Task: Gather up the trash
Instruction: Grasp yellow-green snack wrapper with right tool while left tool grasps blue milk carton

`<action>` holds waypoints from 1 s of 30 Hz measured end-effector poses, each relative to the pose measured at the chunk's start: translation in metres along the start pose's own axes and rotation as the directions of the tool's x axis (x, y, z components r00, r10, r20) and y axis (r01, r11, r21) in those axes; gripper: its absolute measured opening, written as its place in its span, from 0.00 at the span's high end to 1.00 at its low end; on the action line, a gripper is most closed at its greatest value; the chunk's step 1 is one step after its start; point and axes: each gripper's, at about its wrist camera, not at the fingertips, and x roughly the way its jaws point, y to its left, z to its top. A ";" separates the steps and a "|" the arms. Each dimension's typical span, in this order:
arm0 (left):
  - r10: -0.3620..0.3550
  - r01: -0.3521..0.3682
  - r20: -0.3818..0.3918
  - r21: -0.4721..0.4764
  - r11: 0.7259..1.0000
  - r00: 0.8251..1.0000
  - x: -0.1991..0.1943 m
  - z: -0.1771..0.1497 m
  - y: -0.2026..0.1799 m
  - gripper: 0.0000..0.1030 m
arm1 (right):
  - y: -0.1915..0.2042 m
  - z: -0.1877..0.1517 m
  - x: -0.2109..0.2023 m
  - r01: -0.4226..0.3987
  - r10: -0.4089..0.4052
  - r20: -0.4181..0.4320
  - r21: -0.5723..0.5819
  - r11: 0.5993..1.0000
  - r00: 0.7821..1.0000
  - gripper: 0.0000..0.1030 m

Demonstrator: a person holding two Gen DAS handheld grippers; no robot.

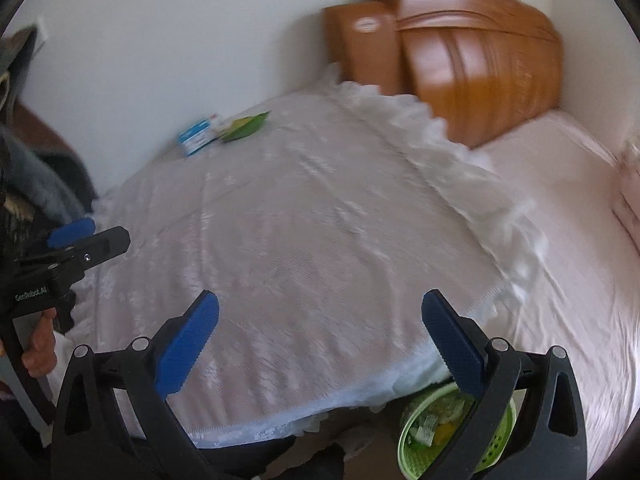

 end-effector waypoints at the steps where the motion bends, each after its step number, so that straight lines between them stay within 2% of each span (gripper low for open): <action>1: 0.004 -0.005 -0.007 -0.016 1.000 1.000 0.004 0.003 0.011 0.08 | 0.004 0.004 0.004 -0.005 0.005 -0.005 -0.019 1.000 1.000 0.02; 5: 0.031 -0.033 -0.024 -0.065 0.997 0.999 0.019 0.011 0.043 0.08 | 0.023 0.032 0.033 -0.049 0.046 -0.027 -0.136 0.989 0.999 0.02; 9: 0.055 -0.058 -0.039 -0.076 0.995 0.998 0.036 0.021 0.070 0.08 | 0.049 0.073 0.071 -0.103 0.089 -0.061 -0.305 0.947 0.994 0.02; 12: 0.065 -0.069 -0.043 -0.085 0.994 0.997 0.052 0.032 0.094 0.08 | 0.074 0.115 0.110 -0.135 0.099 -0.103 -0.465 0.875 0.990 0.02; 14: 0.066 -0.070 -0.039 -0.095 0.993 0.997 0.060 0.039 0.106 0.08 | 0.085 0.136 0.129 -0.147 0.098 -0.121 -0.523 0.840 0.988 0.02; 15: 0.067 -0.070 -0.041 -0.100 0.992 0.997 0.065 0.042 0.113 0.08 | 0.094 0.156 0.149 -0.154 0.087 -0.142 -0.578 0.802 0.986 0.02; 17: 0.075 -0.080 -0.042 -0.112 0.991 0.996 0.077 0.050 0.131 0.08 | 0.106 0.172 0.168 -0.159 0.068 -0.165 -0.634 0.757 0.984 0.03; 21: 0.089 -0.094 -0.042 -0.127 0.988 0.995 0.095 0.063 0.158 0.08 | 0.133 0.209 0.232 -0.200 -0.005 -0.256 -0.765 0.613 0.967 0.10; 22: 0.091 -0.096 -0.041 -0.130 0.987 0.995 0.099 0.066 0.165 0.08 | 0.135 0.216 0.242 -0.208 -0.015 -0.270 -0.775 0.596 0.963 0.14; 25: 0.084 -0.089 -0.039 -0.130 0.988 0.996 0.109 0.077 0.179 0.08 | 0.141 0.237 0.275 -0.244 -0.039 -0.316 -0.799 0.549 0.948 0.18; 30: 0.066 -0.069 -0.030 -0.085 0.994 0.997 0.124 0.093 0.188 0.08 | 0.146 0.248 0.301 -0.289 -0.066 -0.366 -0.822 0.491 0.928 0.18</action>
